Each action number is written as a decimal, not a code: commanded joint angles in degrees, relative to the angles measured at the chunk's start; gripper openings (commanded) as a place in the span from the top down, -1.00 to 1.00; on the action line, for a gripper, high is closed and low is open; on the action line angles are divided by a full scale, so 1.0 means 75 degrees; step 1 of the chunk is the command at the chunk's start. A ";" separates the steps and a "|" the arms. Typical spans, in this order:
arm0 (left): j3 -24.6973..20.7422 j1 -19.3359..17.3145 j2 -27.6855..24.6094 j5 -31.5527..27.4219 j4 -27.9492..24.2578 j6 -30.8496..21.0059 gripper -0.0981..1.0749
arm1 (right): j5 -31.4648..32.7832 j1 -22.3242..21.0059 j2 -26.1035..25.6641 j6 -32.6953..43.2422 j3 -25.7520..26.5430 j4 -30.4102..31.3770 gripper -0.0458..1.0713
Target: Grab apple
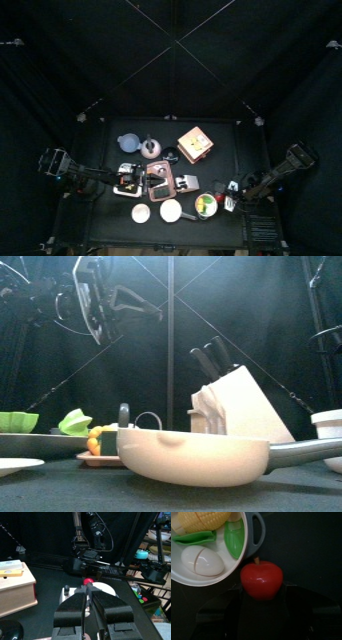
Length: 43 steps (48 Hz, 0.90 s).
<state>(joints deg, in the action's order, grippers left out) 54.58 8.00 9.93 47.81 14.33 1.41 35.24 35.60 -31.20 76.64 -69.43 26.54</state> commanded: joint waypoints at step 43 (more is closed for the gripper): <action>-0.0117 0.0117 0.0070 0.0059 -0.0129 -0.0023 -0.17 | 0.1477 -0.0035 -0.1266 -0.0035 0.0656 0.1137 -0.41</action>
<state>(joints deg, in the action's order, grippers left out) 55.20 8.53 10.46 47.81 13.80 1.32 46.41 35.51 -40.78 76.38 -66.71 31.55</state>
